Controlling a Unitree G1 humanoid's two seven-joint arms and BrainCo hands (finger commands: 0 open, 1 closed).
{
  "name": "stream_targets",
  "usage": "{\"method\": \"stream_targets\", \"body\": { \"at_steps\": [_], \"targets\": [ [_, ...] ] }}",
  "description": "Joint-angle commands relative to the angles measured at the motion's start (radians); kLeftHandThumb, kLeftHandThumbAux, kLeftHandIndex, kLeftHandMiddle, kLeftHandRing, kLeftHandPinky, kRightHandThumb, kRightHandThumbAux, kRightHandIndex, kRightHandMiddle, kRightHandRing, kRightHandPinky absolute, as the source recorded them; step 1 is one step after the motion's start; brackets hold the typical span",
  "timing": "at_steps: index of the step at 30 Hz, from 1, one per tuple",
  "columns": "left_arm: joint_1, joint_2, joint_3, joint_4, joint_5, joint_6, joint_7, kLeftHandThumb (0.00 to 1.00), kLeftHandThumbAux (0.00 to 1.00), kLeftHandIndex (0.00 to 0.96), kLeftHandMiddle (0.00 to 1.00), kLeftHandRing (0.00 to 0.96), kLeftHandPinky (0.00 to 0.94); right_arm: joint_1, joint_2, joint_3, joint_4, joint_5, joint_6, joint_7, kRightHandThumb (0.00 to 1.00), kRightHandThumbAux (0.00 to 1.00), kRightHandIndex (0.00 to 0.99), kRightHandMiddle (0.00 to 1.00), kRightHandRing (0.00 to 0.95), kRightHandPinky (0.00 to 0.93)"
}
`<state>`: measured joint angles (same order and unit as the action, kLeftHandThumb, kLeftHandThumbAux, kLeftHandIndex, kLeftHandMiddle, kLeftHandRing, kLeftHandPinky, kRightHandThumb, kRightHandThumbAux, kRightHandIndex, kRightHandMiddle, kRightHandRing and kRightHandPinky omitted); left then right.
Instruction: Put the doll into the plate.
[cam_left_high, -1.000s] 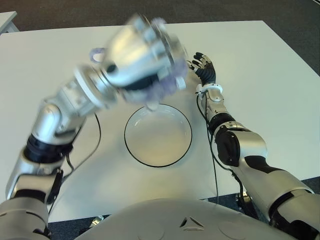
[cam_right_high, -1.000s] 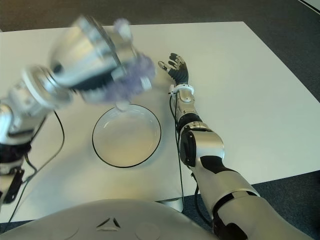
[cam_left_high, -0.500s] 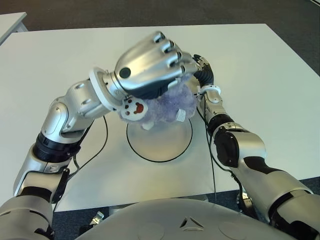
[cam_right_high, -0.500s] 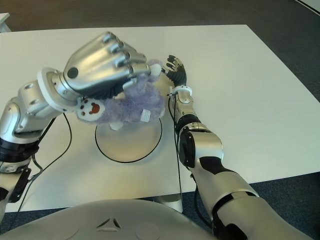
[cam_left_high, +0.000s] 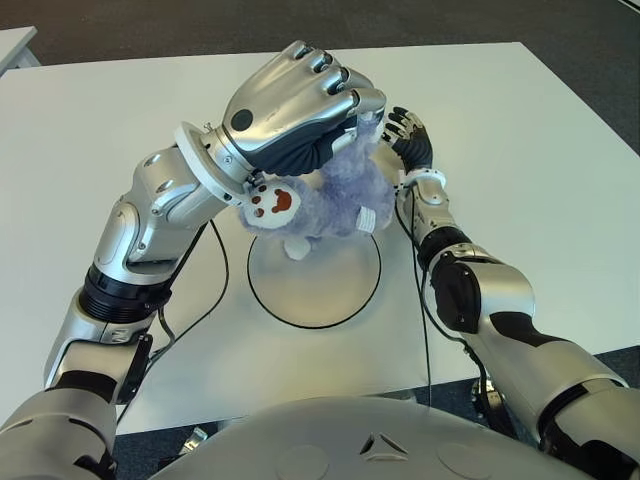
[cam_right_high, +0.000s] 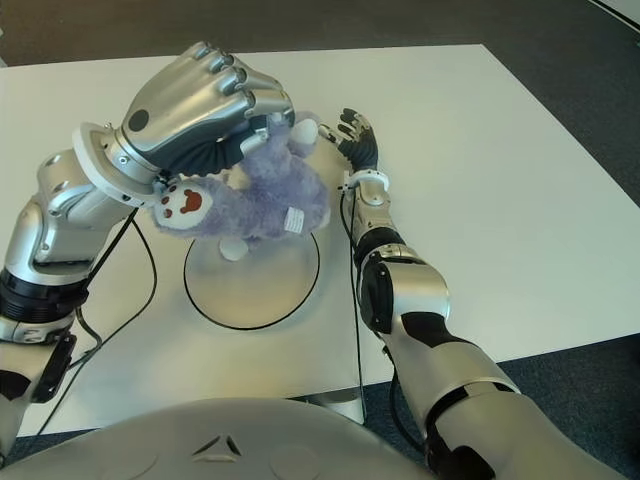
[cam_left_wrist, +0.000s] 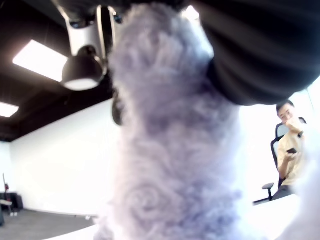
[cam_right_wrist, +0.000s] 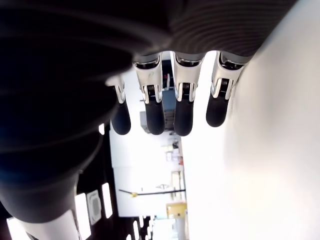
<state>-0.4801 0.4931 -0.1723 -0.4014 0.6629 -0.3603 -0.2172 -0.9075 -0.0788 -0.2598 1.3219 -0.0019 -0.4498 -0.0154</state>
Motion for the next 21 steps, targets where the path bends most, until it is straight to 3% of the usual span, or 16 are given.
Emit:
{"method": "stream_targets", "body": {
  "at_steps": [1, 10, 11, 13, 21],
  "targets": [
    [0.003, 0.004, 0.008, -0.003, -0.027, 0.004, -0.027, 0.839, 0.672, 0.414, 0.571, 0.787, 0.811, 0.012, 0.007, -0.005, 0.010, 0.010, 0.034, 0.005, 0.076, 0.776, 0.182, 0.178, 0.159, 0.169],
    [0.007, -0.012, 0.002, -0.019, -0.093, 0.050, -0.077, 0.837, 0.674, 0.403, 0.585, 0.777, 0.794, 0.009, 0.005, -0.012, 0.009, 0.013, 0.037, 0.010, 0.093, 0.778, 0.186, 0.185, 0.162, 0.169],
    [0.007, -0.018, -0.004, -0.018, -0.093, 0.048, -0.074, 0.740, 0.700, 0.427, 0.696, 0.784, 0.801, 0.010, 0.005, -0.012, 0.009, 0.013, 0.036, 0.010, 0.090, 0.782, 0.183, 0.183, 0.163, 0.168],
    [0.006, -0.021, -0.005, -0.018, -0.094, 0.043, -0.069, 0.712, 0.708, 0.433, 0.729, 0.786, 0.804, 0.009, 0.004, -0.012, 0.009, 0.012, 0.036, 0.010, 0.086, 0.785, 0.182, 0.182, 0.163, 0.169],
    [0.018, -0.028, 0.006, -0.026, -0.065, 0.043, -0.054, 0.708, 0.708, 0.432, 0.731, 0.785, 0.796, 0.006, 0.002, -0.017, 0.008, 0.016, 0.040, 0.015, 0.080, 0.784, 0.185, 0.180, 0.164, 0.171]
  ]
}}
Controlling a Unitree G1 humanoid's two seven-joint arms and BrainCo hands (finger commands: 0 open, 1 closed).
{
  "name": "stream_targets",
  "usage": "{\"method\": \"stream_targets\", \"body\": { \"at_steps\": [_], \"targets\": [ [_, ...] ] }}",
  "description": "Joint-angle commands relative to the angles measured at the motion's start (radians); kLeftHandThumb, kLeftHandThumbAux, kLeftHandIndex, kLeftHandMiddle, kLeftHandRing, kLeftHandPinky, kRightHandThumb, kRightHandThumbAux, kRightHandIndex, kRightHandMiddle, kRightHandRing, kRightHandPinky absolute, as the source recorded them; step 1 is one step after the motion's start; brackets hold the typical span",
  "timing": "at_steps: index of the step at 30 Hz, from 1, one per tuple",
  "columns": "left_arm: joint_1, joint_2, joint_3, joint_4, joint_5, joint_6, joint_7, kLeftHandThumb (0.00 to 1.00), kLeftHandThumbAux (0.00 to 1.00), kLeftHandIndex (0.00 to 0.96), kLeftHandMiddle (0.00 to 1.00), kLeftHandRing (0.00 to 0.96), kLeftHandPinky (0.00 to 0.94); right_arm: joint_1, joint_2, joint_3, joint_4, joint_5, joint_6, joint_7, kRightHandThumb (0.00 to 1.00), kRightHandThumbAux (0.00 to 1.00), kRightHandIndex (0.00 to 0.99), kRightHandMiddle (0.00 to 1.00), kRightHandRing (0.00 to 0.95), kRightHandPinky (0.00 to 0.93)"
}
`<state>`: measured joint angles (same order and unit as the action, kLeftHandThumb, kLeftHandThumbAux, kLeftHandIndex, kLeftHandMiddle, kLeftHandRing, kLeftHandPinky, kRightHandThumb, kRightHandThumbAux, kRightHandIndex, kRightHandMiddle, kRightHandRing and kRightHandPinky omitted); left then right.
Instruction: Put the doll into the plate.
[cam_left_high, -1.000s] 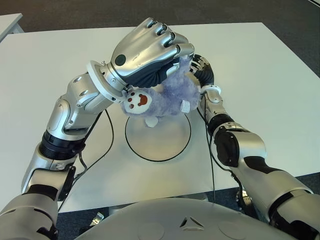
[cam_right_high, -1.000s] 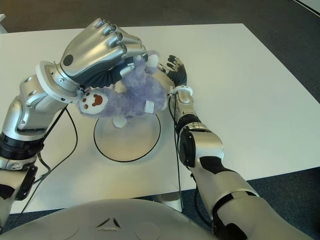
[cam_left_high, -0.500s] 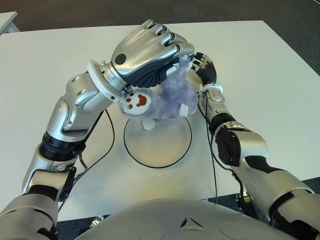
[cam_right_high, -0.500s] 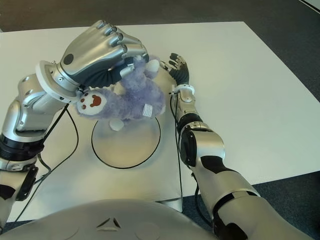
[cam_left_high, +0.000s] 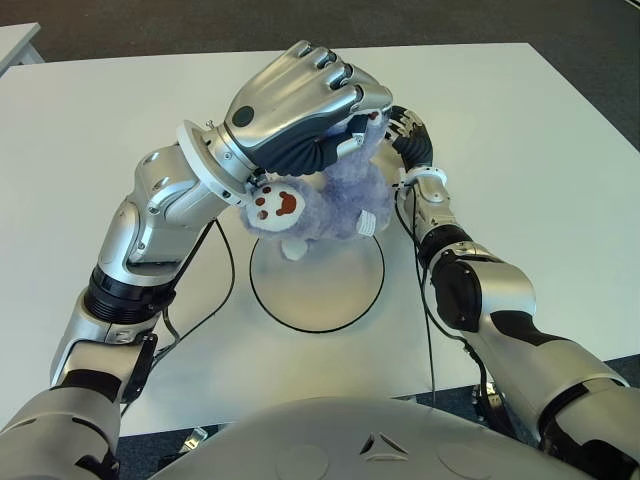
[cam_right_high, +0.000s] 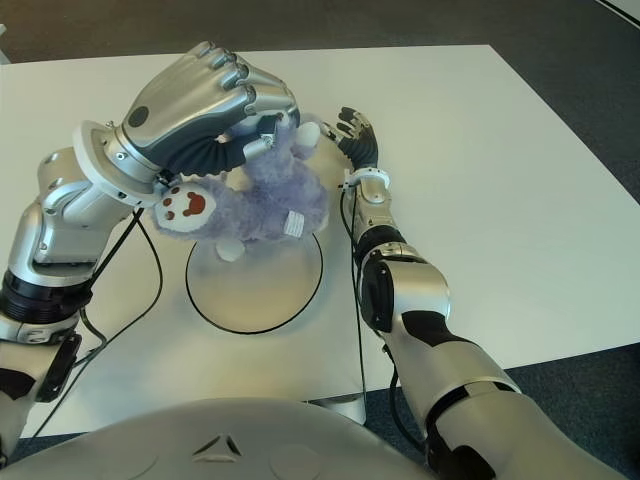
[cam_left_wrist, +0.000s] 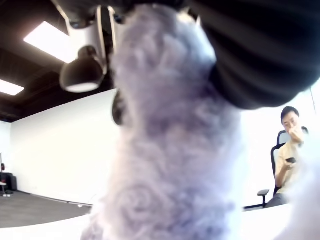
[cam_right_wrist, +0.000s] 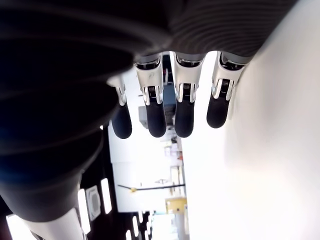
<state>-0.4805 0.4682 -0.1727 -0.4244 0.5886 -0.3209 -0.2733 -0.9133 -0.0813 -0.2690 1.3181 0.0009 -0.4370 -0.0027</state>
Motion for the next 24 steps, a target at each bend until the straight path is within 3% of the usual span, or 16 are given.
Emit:
{"method": "stream_targets", "body": {
  "at_steps": [1, 24],
  "targets": [
    [0.019, -0.003, 0.007, -0.006, 0.010, 0.006, 0.000, 0.708, 0.708, 0.432, 0.730, 0.784, 0.796, 0.012, 0.005, -0.007, 0.012, 0.013, 0.027, 0.002, 0.080, 0.784, 0.185, 0.180, 0.164, 0.171],
    [0.064, -0.004, 0.011, -0.060, -0.130, 0.032, -0.069, 0.709, 0.707, 0.432, 0.729, 0.787, 0.815, 0.017, -0.001, 0.002, 0.009, -0.001, 0.004, -0.010, 0.046, 0.793, 0.169, 0.173, 0.157, 0.159]
  ]
}}
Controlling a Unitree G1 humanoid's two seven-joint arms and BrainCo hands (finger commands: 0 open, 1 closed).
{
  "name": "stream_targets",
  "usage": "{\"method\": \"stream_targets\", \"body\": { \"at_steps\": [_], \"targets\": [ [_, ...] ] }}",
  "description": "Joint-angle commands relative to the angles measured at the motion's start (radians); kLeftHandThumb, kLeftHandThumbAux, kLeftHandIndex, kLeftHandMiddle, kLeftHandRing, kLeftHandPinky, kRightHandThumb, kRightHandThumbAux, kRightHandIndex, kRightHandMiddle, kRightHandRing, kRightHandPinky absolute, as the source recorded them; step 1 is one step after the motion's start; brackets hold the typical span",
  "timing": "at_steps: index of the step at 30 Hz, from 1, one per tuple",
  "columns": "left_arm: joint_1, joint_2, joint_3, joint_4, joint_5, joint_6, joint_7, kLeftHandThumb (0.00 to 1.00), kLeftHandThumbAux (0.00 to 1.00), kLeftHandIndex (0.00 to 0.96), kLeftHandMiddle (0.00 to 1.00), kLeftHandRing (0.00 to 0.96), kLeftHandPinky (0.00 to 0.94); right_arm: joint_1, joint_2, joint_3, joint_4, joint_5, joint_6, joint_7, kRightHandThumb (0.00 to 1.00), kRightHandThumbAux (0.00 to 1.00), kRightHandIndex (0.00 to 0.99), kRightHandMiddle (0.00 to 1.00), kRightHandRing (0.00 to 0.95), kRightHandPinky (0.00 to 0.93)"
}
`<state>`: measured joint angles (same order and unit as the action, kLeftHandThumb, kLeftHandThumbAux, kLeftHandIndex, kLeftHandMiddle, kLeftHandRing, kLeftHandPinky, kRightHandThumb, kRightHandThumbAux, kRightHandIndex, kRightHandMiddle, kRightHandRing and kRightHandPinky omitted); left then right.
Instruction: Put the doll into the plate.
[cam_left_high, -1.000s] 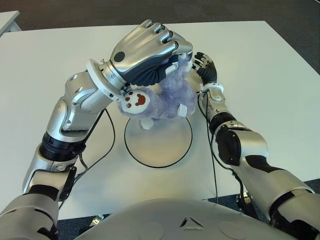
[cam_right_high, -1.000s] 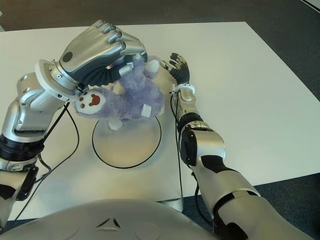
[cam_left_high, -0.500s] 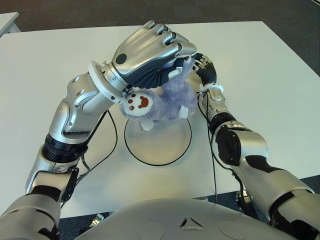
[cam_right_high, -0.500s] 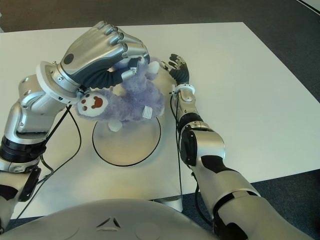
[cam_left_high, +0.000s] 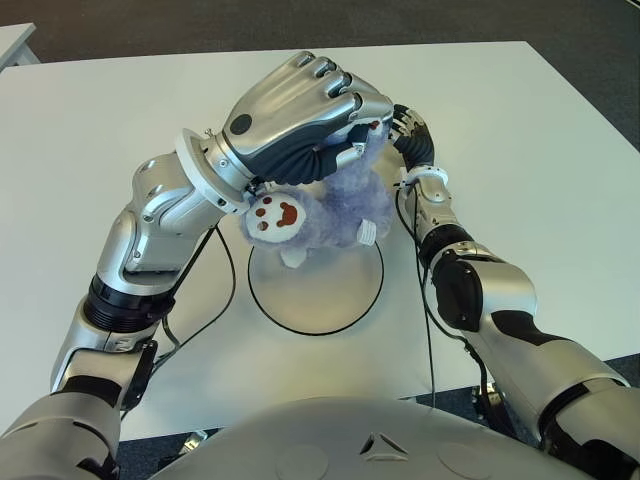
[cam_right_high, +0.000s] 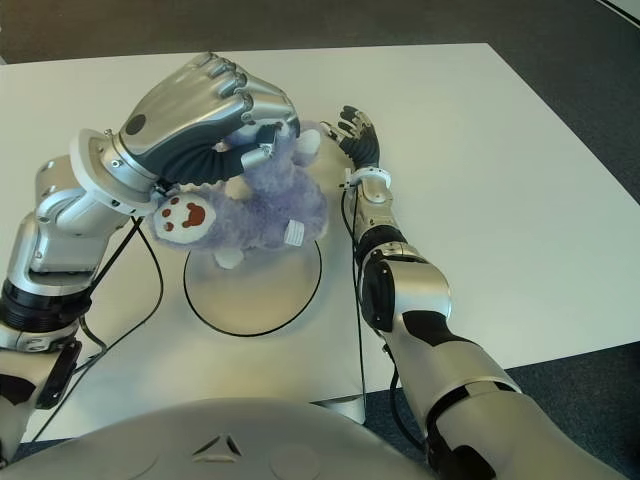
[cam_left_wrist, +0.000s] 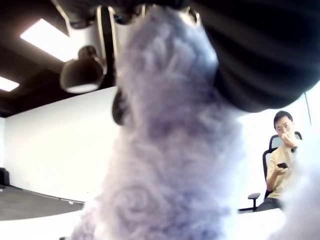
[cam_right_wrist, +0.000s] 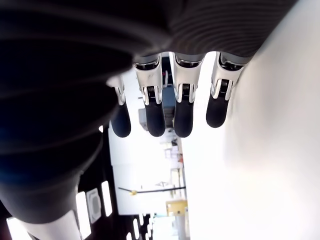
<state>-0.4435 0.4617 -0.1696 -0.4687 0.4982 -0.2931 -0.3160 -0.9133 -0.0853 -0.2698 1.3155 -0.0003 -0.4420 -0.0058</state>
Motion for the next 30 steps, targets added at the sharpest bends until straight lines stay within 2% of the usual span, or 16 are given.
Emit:
{"method": "stream_targets", "body": {
  "at_steps": [1, 12, 18, 27, 30],
  "targets": [
    [0.036, 0.005, 0.007, -0.024, -0.040, -0.001, -0.025, 0.709, 0.707, 0.431, 0.727, 0.786, 0.815, 0.018, 0.002, 0.003, 0.012, 0.000, 0.008, -0.007, 0.046, 0.796, 0.169, 0.174, 0.157, 0.159],
    [0.074, 0.004, 0.005, -0.058, 0.013, -0.043, 0.010, 0.710, 0.709, 0.426, 0.699, 0.786, 0.822, 0.018, -0.002, 0.003, 0.012, 0.004, 0.006, -0.006, 0.036, 0.820, 0.164, 0.178, 0.161, 0.169],
    [0.079, 0.004, 0.010, -0.050, 0.079, -0.077, 0.031, 0.710, 0.709, 0.424, 0.685, 0.785, 0.829, 0.017, -0.003, 0.000, 0.012, 0.007, 0.004, -0.005, 0.038, 0.825, 0.166, 0.181, 0.163, 0.170],
    [0.070, 0.015, 0.018, -0.032, 0.106, -0.136, 0.043, 0.713, 0.708, 0.422, 0.659, 0.782, 0.843, 0.018, -0.005, -0.005, 0.011, 0.012, 0.002, 0.002, 0.056, 0.829, 0.168, 0.183, 0.165, 0.170],
    [0.076, 0.010, 0.026, -0.037, 0.157, -0.152, 0.070, 0.715, 0.707, 0.421, 0.634, 0.781, 0.847, 0.017, -0.007, -0.007, 0.011, 0.013, 0.004, 0.003, 0.058, 0.831, 0.168, 0.184, 0.164, 0.164]
  ]
}}
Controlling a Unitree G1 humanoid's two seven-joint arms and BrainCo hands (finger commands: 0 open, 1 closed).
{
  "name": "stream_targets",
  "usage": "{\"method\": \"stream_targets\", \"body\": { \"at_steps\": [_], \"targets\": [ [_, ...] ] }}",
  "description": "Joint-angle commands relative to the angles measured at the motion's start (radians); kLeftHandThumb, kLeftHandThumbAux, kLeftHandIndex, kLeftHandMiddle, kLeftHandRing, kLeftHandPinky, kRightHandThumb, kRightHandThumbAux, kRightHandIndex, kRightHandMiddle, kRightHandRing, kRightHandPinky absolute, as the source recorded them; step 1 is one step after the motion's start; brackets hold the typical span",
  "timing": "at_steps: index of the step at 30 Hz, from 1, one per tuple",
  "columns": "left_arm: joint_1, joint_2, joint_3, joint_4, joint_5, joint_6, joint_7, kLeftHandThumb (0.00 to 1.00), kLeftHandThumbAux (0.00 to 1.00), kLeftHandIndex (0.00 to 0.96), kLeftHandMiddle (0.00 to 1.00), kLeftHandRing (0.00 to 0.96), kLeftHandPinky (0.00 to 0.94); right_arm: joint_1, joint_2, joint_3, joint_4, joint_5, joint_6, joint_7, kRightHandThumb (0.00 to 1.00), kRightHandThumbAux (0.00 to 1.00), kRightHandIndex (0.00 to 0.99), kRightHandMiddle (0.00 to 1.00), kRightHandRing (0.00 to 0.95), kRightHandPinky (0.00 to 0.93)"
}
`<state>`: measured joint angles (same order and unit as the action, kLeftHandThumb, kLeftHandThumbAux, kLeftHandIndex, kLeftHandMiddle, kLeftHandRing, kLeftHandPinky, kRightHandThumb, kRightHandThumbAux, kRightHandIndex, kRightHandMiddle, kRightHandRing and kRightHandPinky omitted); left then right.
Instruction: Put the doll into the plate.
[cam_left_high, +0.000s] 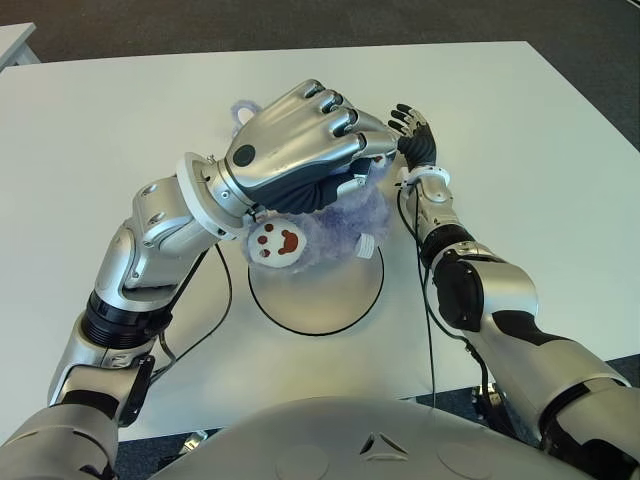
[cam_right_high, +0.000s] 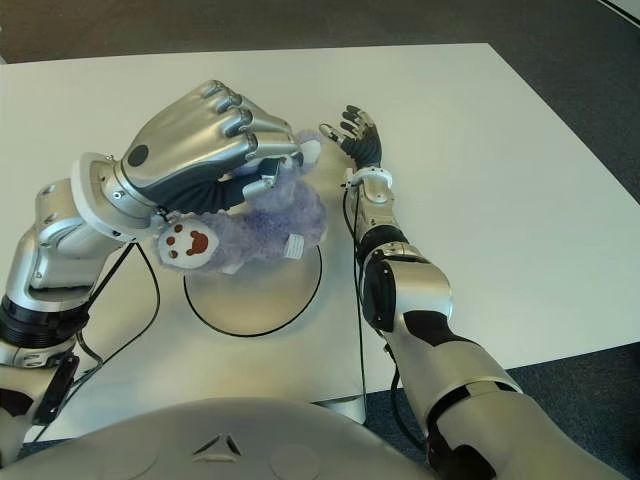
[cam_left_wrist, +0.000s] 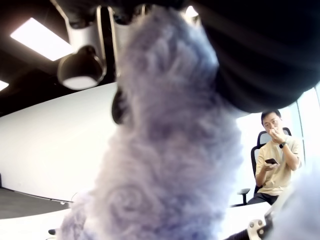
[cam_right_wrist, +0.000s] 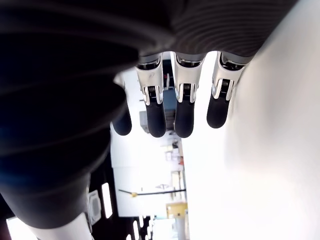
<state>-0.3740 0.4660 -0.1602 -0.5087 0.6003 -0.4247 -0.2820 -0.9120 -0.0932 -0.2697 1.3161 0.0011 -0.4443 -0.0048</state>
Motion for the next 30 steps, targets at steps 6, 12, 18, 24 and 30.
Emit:
{"method": "stream_targets", "body": {
  "at_steps": [6, 12, 18, 24, 30],
  "targets": [
    [0.021, -0.011, 0.018, -0.002, 0.090, -0.018, 0.056, 0.833, 0.681, 0.363, 0.536, 0.761, 0.856, 0.014, -0.003, -0.010, 0.009, 0.011, 0.007, 0.004, 0.077, 0.852, 0.167, 0.180, 0.160, 0.159],
    [0.039, -0.036, -0.003, -0.024, -0.077, 0.103, -0.063, 0.845, 0.667, 0.432, 0.486, 0.762, 0.840, 0.014, -0.006, -0.012, 0.008, 0.010, 0.007, 0.006, 0.108, 0.864, 0.166, 0.177, 0.158, 0.158],
    [0.049, -0.056, -0.006, -0.066, -0.113, 0.182, -0.094, 0.844, 0.668, 0.437, 0.488, 0.770, 0.815, 0.014, -0.008, -0.010, 0.007, 0.007, 0.004, 0.004, 0.113, 0.869, 0.165, 0.175, 0.158, 0.168],
    [0.066, -0.093, -0.012, -0.090, -0.136, 0.214, -0.070, 0.842, 0.669, 0.438, 0.489, 0.767, 0.803, 0.016, -0.010, -0.005, 0.005, 0.001, -0.001, -0.002, 0.140, 0.866, 0.158, 0.168, 0.157, 0.165],
    [0.046, -0.063, -0.008, -0.076, -0.149, 0.170, -0.087, 0.842, 0.669, 0.436, 0.487, 0.763, 0.817, 0.017, -0.009, -0.005, 0.004, 0.004, -0.002, -0.001, 0.227, 0.856, 0.171, 0.161, 0.153, 0.176]
  ]
}}
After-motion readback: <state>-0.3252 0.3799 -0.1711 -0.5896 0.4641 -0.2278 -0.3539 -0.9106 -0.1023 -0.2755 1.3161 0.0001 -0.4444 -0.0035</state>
